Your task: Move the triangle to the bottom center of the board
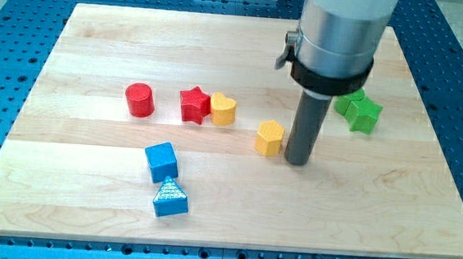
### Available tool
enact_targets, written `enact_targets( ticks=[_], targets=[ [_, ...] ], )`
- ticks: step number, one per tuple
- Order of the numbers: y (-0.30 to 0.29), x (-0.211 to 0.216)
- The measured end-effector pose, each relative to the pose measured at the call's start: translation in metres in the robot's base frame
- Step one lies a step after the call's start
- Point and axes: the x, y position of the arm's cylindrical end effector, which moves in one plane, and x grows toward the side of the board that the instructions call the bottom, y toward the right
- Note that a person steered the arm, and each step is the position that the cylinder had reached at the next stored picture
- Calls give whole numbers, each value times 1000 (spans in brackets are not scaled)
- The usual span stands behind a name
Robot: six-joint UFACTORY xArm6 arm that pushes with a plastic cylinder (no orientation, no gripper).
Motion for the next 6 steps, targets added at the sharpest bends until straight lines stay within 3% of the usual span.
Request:
enact_targets(
  ticks=[1,4,5,6],
  targets=[
    [-32,8],
    [-41,-42],
    [-41,-26],
    [-41,26]
  ],
)
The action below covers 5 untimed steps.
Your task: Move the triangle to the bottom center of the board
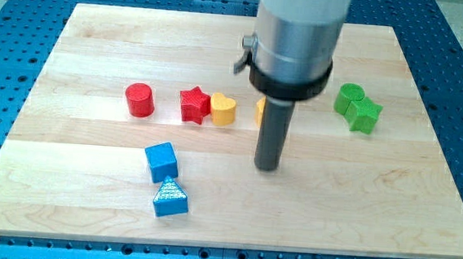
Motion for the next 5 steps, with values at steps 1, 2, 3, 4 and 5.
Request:
enact_targets(
  ticks=[1,2,3,4,5],
  targets=[
    [-31,76],
    [-101,80],
    [-205,80],
    [-220,73],
    [-166,55]
  ],
)
